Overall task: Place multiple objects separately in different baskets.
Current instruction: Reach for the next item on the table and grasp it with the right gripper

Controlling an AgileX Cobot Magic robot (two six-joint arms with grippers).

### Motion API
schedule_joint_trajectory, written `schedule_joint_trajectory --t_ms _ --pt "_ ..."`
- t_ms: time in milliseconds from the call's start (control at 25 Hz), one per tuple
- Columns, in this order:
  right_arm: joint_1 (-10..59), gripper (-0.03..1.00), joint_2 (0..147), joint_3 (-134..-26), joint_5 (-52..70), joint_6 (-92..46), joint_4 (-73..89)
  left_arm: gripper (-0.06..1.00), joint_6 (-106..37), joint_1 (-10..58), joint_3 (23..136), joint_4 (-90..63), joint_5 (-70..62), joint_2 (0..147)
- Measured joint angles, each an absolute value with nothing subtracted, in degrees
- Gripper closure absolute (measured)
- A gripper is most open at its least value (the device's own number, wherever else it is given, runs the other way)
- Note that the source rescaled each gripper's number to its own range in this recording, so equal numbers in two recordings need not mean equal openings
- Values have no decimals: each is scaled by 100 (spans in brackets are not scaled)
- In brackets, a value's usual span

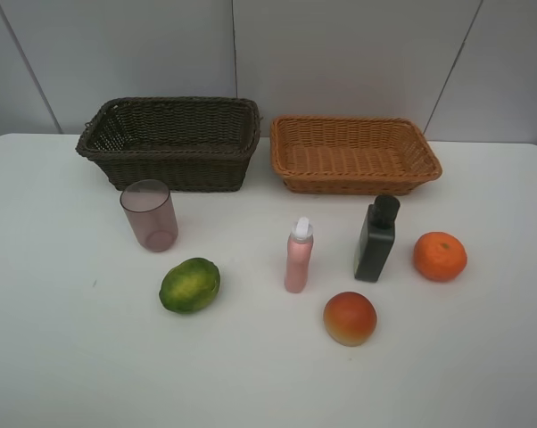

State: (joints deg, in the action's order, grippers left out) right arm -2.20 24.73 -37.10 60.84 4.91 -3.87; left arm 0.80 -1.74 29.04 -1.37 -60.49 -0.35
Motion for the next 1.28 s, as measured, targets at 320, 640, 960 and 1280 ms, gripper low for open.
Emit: schedule_joint_trajectory --t_ms 320,640,960,1280 --pt "153 -2 5672 -5490 5673 491 -751 -6 80 -174 2904 -137 -6055 -35" --pt "1437 -2 7372 -6338 5466 961 -793 -6 80 -174 2904 -137 -6062 -35" --pt "1973 -2 8309 -6447 5562 1610 -715 -6 80 -174 2904 -132 -6062 -35" --pt "2481 -2 9223 -6966 5948 2691 -780 -6 80 -174 2904 -132 -6062 -35"
